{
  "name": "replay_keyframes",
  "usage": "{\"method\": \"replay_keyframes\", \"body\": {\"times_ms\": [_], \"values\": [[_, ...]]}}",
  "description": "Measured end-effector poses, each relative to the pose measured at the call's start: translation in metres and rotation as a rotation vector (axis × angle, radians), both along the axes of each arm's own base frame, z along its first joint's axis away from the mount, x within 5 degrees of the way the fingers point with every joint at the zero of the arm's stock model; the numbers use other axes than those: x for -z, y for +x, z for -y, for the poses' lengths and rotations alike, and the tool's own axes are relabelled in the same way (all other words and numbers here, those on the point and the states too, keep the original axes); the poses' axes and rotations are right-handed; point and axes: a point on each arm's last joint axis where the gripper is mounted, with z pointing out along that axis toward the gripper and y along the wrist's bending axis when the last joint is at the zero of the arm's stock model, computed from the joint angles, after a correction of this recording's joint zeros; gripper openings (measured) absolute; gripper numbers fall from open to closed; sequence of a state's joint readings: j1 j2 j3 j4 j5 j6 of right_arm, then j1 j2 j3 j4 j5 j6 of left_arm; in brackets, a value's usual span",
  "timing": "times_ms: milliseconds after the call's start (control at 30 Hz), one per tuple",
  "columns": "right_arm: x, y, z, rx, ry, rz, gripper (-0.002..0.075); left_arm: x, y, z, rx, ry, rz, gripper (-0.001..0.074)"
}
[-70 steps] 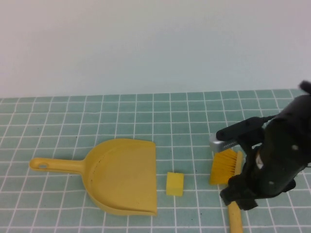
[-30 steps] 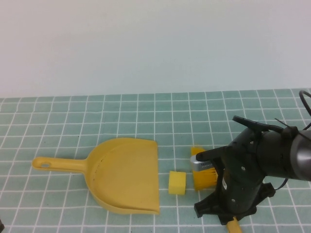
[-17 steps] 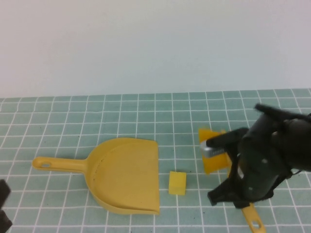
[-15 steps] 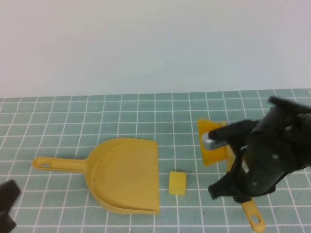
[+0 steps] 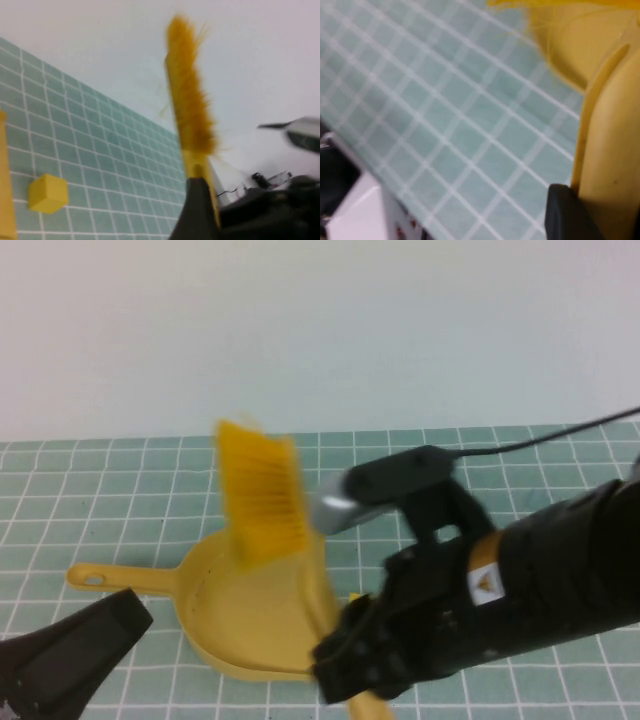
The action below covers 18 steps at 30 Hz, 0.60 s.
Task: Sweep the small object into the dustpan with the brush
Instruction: Hand over the broom
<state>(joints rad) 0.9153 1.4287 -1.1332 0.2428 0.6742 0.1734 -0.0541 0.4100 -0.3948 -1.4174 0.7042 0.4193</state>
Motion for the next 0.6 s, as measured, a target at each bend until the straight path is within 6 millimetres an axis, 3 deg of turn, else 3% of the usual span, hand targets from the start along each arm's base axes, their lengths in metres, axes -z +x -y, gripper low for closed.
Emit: {"method": "replay_keyframes", "body": {"times_ms": [200, 433, 600], "values": [[-0.027, -0.017, -0.044, -0.137, 0.058, 0.045, 0.019, -0.001, 0.0, 0.0, 0.0, -0.018, -0.001, 0.0512], [-0.024, -0.015, -0.081, -0.198, 0.025, 0.03, 0.019, -0.001, 0.001, -0.001, -0.011, -0.021, 0.001, 0.0512], [-0.029, -0.022, -0.097, -0.246, 0.017, 0.055, 0.019, 0.0, 0.002, -0.002, -0.026, 0.003, 0.004, 0.0512]]}}
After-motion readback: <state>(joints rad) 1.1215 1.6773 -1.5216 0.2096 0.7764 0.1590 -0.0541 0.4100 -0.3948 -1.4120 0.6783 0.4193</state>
